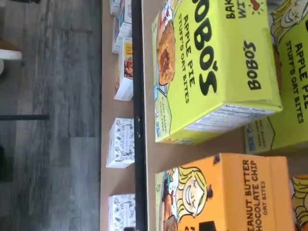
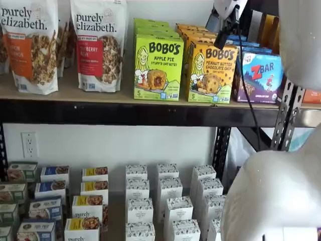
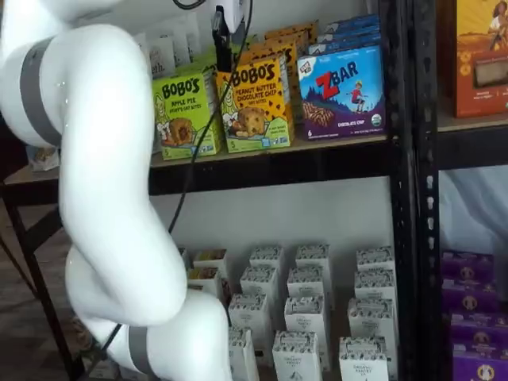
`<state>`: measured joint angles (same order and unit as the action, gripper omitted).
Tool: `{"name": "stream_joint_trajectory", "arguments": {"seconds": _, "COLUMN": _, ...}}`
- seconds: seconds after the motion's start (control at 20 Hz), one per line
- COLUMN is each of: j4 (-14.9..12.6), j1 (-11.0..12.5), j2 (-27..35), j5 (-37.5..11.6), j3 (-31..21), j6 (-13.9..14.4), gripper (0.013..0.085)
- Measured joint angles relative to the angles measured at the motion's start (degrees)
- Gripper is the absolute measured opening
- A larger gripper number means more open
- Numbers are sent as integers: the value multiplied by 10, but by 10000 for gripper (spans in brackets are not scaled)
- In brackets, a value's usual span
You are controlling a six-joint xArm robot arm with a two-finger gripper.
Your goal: Pick up the orange box on the top shelf, the fifth box from the left
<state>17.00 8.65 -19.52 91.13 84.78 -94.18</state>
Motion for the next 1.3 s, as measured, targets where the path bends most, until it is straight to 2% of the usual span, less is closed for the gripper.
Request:
{"name": "stream_joint_trajectory", "arguments": {"seconds": 0.8, "j4": -34, "j1": -9, "j2": 24, "j5": -51, "j3": -22, "j6": -11, "gripper": 850}}
{"name": "stream_joint_trajectory", "arguments": {"seconds": 1.3, "j4": -56, "j1": -18, "j2": 48, "j5": -38, "j3": -10, "j6": -7, "gripper": 850}}
